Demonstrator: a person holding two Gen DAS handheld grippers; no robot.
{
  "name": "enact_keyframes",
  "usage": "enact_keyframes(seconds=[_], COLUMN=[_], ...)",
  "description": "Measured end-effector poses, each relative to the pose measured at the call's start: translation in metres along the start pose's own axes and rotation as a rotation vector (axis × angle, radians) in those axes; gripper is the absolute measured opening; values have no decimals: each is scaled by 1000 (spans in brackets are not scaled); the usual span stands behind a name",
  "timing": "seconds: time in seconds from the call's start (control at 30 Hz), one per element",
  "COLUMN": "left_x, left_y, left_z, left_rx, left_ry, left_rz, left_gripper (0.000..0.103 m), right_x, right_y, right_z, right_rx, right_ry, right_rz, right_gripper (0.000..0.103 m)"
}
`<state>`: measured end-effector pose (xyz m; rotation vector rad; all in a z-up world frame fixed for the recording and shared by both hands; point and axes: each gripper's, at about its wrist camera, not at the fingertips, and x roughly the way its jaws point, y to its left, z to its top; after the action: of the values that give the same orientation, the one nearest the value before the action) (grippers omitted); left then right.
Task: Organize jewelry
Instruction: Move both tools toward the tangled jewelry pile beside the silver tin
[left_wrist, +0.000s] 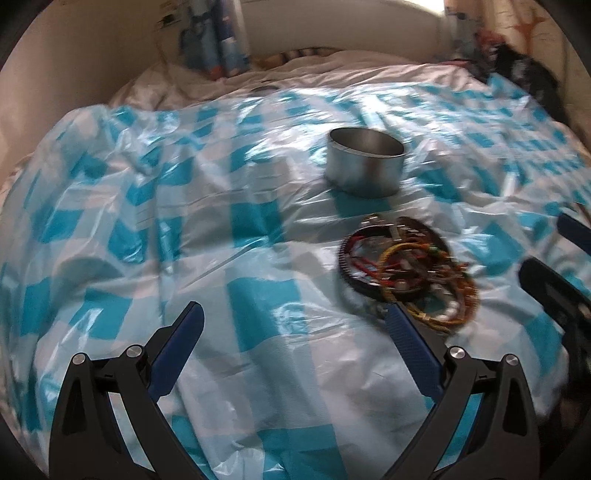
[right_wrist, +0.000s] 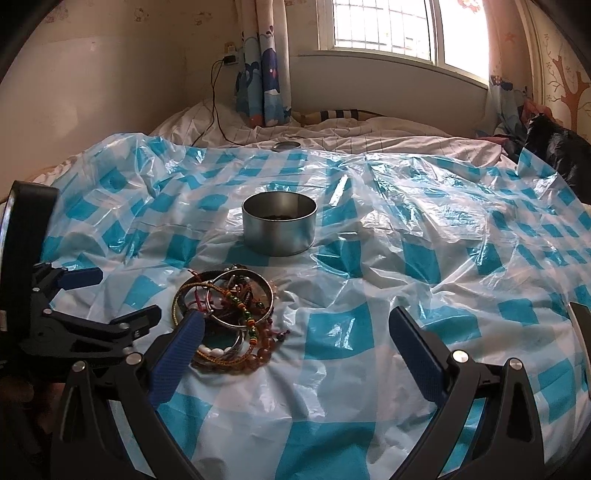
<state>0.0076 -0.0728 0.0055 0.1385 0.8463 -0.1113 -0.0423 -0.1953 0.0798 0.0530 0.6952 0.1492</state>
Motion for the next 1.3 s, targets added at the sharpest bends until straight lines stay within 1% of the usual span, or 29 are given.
enact_keyframes(seconds=[0.03, 0.1, 0.17, 0.23, 0.3, 0.4, 0.47, 0.53, 0.63, 0.7, 0.9, 1.03, 1.3], left_x=[-2, -4, -6, -8, -6, -2, 3, 7, 15, 19, 20, 20, 20], left_y=[1, 2, 2, 1, -4, -14, -20, -22, -23, -25, -25, -28, -31], left_z=[-1, -3, -3, -2, 1, 7, 10, 13, 15, 15, 18, 18, 18], left_rx=[2, 3, 3, -9, -2, 18, 23, 19, 16, 20, 23, 43, 54], left_ry=[-5, -4, -12, -22, -29, -36, -31, -23, -4, 9, 8, 7, 5], left_rz=[-35, -71, -106, -158, -188, -203, -228, -230, -214, -205, -187, -175, -177], left_gripper=[95, 95, 95, 95, 95, 95, 94, 88, 82, 82, 82, 82, 82], right_x=[0, 1, 2, 1, 1, 2, 3, 4, 6, 7, 10, 11, 13], right_y=[-3, -7, -12, -15, -19, -25, -29, -33, -36, -35, -37, -37, -37], right_z=[0, 0, 0, 0, 1, 1, 1, 1, 1, 1, 0, 0, -2], right_rx=[9, 36, 47, 57, 65, 80, 88, 97, 107, 104, 109, 112, 117], right_ry=[1, 15, 21, 22, 22, 26, 29, 31, 43, 45, 54, 60, 69], right_rz=[5, 22, 20, 16, 7, -1, -8, -8, -3, -3, -5, -4, 0], right_gripper=[96, 96, 96, 96, 96, 96, 96, 96, 96, 96, 96, 96, 96])
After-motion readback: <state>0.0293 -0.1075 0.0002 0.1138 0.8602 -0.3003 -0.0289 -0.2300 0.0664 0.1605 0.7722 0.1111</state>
